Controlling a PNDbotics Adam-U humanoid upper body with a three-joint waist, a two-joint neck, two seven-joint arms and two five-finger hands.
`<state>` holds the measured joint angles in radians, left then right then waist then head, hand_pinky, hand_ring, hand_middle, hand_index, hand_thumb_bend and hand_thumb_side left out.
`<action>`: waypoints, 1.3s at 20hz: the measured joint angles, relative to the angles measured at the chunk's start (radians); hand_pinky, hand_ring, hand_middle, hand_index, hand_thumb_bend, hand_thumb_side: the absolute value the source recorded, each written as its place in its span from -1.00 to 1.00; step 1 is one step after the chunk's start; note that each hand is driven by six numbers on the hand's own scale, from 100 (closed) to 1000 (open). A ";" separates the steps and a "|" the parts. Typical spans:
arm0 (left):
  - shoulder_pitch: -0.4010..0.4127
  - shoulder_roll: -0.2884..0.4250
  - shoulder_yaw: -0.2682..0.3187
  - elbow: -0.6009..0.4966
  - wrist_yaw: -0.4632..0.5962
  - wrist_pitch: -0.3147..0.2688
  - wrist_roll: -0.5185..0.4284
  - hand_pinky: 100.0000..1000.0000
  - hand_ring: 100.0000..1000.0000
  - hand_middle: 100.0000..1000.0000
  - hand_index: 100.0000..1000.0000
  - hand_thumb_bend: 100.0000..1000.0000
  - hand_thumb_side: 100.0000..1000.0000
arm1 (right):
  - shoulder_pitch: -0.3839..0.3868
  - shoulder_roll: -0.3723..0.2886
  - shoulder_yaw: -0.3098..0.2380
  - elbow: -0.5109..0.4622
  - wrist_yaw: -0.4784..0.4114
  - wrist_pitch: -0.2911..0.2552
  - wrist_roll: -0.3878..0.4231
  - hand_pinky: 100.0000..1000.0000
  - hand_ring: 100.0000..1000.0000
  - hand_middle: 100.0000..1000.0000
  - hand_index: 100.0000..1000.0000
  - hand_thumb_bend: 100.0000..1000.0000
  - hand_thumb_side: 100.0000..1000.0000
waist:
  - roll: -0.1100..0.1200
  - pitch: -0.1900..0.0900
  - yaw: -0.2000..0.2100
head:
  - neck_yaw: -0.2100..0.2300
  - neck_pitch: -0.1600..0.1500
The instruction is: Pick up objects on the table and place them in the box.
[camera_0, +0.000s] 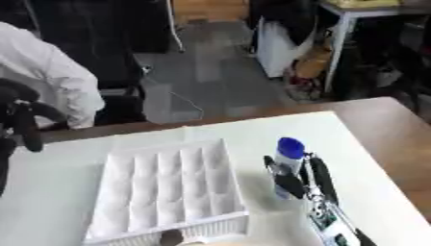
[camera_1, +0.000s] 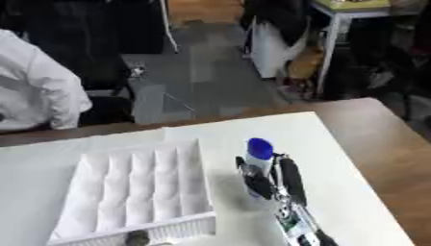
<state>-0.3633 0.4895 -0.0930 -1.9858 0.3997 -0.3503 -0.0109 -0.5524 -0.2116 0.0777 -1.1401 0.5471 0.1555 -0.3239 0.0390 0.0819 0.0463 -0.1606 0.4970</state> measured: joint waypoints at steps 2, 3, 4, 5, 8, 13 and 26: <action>0.000 0.000 0.000 0.000 0.000 0.000 0.000 0.08 -0.54 0.13 0.30 -0.23 0.72 | 0.000 0.000 0.001 0.000 0.001 -0.021 -0.016 -1.00 -1.00 -1.00 -0.37 -0.89 0.29 | 0.000 0.000 0.000 | 0.000 0.000; 0.000 0.000 0.000 0.000 0.000 0.000 0.000 0.08 -0.54 0.13 0.30 -0.23 0.72 | 0.000 0.000 0.002 0.000 0.001 -0.031 -0.026 -1.00 -1.00 -1.00 -0.37 -0.92 0.30 | 0.000 0.000 0.000 | 0.000 0.000; 0.000 0.000 0.000 0.000 0.000 0.000 -0.001 0.08 -0.54 0.13 0.30 -0.23 0.72 | 0.000 0.000 0.004 0.000 0.001 -0.041 -0.036 -1.00 -1.00 -1.00 -0.38 -0.93 0.30 | 0.000 0.000 0.000 | 0.000 0.000; 0.000 0.000 0.000 0.000 0.000 0.001 -0.001 0.08 -0.54 0.13 0.30 -0.23 0.72 | 0.000 -0.001 0.006 -0.002 0.001 -0.050 -0.045 -1.00 -1.00 -1.00 -0.38 -0.94 0.30 | 0.000 0.000 0.000 | 0.000 0.000; 0.000 0.000 0.000 0.000 0.000 0.002 -0.002 0.08 -0.54 0.13 0.30 -0.23 0.72 | 0.000 -0.001 0.012 -0.013 0.001 -0.074 -0.068 -1.00 -1.00 -1.00 -0.38 -0.96 0.33 | 0.000 0.000 0.000 | 0.000 0.000; 0.000 0.000 0.000 0.000 0.000 0.002 -0.003 0.08 -0.54 0.13 0.30 -0.23 0.72 | 0.000 -0.001 0.015 -0.038 -0.004 -0.100 -0.086 -1.00 -1.00 -1.00 -0.39 -0.99 0.33 | 0.000 0.000 0.000 | 0.000 0.000; -0.007 0.000 0.000 0.000 0.001 -0.002 -0.005 0.09 -0.52 0.13 0.30 -0.23 0.71 | -0.060 -0.039 0.068 -0.202 0.002 -0.131 -0.083 -1.00 -1.00 -1.00 -0.45 -1.00 0.60 | 0.000 0.000 0.003 | -0.021 0.000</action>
<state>-0.3708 0.4892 -0.0932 -1.9858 0.4006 -0.3527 -0.0162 -0.6128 -0.2504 0.1454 -1.3421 0.5491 0.0242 -0.4072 0.0386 0.0820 0.0490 -0.1816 0.4969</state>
